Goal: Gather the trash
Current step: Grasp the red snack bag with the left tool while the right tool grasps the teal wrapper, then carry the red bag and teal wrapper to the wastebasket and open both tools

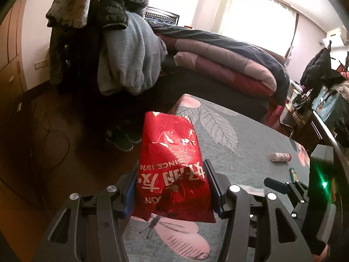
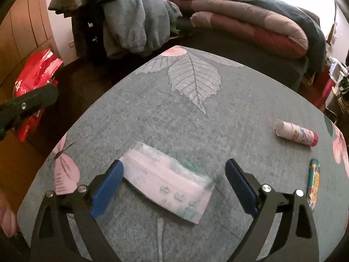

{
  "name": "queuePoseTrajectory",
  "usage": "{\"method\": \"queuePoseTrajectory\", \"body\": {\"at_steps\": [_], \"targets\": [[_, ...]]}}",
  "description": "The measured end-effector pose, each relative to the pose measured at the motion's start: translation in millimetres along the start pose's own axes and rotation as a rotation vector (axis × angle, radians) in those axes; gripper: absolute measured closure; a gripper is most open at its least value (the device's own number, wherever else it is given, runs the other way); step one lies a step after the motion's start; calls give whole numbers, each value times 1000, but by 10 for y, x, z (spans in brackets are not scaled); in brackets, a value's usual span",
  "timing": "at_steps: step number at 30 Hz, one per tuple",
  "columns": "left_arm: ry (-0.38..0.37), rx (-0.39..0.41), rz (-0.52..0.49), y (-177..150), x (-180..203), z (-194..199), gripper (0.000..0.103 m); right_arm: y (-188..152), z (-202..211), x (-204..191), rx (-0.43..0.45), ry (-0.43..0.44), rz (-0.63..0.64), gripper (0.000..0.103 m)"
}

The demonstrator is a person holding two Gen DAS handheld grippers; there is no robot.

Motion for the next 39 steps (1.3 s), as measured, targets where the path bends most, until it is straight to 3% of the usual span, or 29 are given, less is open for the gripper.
{"method": "queuePoseTrajectory", "body": {"at_steps": [5, 9, 12, 13, 18, 26, 39], "targets": [[-13, -3, 11, 3, -18, -17, 48, -47, 34, -73, -6, 38, 29, 21], [-18, -6, 3, 3, 22, -19, 48, -93, 130, -128, 15, 38, 70, 38], [-21, -8, -3, 4, 64, -14, 48, -123, 206, -157, 18, 68, 86, 69], [-21, -8, -5, 4, 81, -8, 48, -141, 230, -172, 11, 89, 90, 93], [-29, -6, -19, 1, 180, 26, 47, -259, 308, -128, 11, 78, 85, 92], [-60, -19, -71, -21, 511, 20, 47, -457, 509, 353, 14, 63, -42, 92], [-196, -64, -213, -220, 1688, -106, 47, -957, 1036, 1476, 62, -49, -256, 92]]}}
Point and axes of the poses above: each gripper's, at about its wrist camera, not at the fingertips, and z roughly against the way its jaws point, x to its right, y to its top, the point moved 4 cm from there along -z, roughly the way its jaws point, and after that the axes turned 9 degrees about -y, right-handed, at the moved point
